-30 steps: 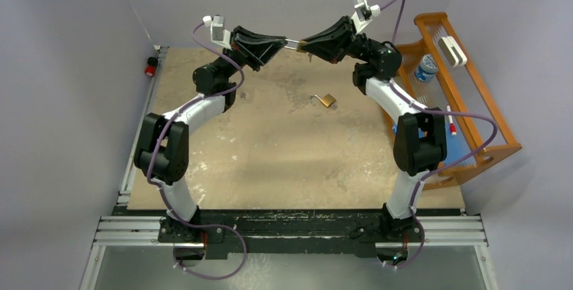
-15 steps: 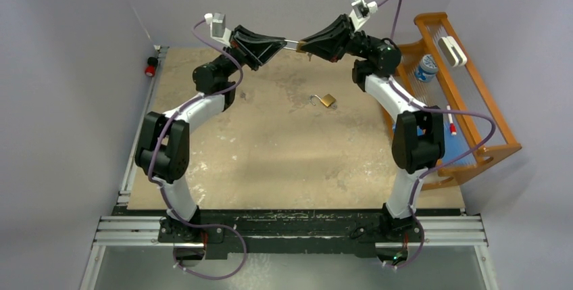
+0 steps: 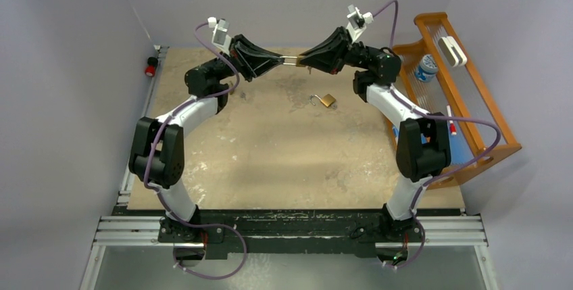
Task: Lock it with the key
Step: Lock the lock.
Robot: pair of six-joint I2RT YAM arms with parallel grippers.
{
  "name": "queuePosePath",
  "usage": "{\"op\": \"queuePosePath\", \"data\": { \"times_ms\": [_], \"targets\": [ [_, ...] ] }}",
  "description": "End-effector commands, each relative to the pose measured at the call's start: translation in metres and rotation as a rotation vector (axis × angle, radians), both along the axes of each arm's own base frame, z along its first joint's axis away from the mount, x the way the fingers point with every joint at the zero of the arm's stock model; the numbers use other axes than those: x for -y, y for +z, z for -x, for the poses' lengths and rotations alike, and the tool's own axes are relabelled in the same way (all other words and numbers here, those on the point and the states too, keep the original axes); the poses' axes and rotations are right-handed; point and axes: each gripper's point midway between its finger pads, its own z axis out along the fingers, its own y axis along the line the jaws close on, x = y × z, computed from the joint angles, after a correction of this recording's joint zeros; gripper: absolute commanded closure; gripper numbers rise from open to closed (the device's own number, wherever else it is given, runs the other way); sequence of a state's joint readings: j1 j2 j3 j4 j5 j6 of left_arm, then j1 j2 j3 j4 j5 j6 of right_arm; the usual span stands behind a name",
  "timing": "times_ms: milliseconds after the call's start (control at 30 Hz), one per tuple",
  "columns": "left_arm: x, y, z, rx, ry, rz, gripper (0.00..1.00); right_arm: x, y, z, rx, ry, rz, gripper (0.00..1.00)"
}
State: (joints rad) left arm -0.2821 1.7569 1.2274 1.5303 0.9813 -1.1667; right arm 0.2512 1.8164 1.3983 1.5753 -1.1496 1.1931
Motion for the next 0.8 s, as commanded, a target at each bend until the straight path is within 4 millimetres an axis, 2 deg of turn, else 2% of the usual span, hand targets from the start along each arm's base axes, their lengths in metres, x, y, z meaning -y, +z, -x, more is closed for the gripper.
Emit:
{"op": "queuePosePath", "data": {
  "times_ms": [0, 267, 367, 433, 500, 567, 700, 767],
  "targets": [
    [-0.040, 0.039, 0.024, 0.281, 0.098, 0.059, 1.00, 0.032, 0.044, 0.018, 0.204, -0.078, -0.090, 1.00],
    [-0.042, 0.044, 0.027, 0.282, 0.098, 0.071, 1.00, 0.031, 0.044, 0.009, 0.170, -0.064, -0.125, 1.00],
    [-0.034, 0.041, 0.030, 0.277, 0.063, 0.050, 1.00, 0.027, 0.042, 0.009, 0.161, -0.053, -0.128, 1.00],
    [-0.027, 0.038, 0.029, 0.265, 0.037, 0.024, 0.80, 0.023, 0.041, 0.010, 0.161, -0.043, -0.126, 1.00],
    [-0.024, 0.038, 0.029, 0.261, 0.026, 0.020, 0.69, 0.020, 0.041, 0.011, 0.161, -0.034, -0.124, 1.00],
    [-0.024, 0.039, 0.029, 0.264, 0.028, 0.023, 0.65, 0.018, 0.040, 0.012, 0.161, -0.029, -0.121, 1.00],
    [-0.023, 0.040, 0.023, 0.255, 0.055, 0.017, 0.65, 0.017, 0.041, 0.013, 0.165, -0.028, -0.120, 1.00],
    [-0.023, 0.040, 0.023, 0.255, 0.063, 0.014, 0.57, 0.017, 0.041, 0.014, 0.163, -0.026, -0.119, 1.00]
  ]
}}
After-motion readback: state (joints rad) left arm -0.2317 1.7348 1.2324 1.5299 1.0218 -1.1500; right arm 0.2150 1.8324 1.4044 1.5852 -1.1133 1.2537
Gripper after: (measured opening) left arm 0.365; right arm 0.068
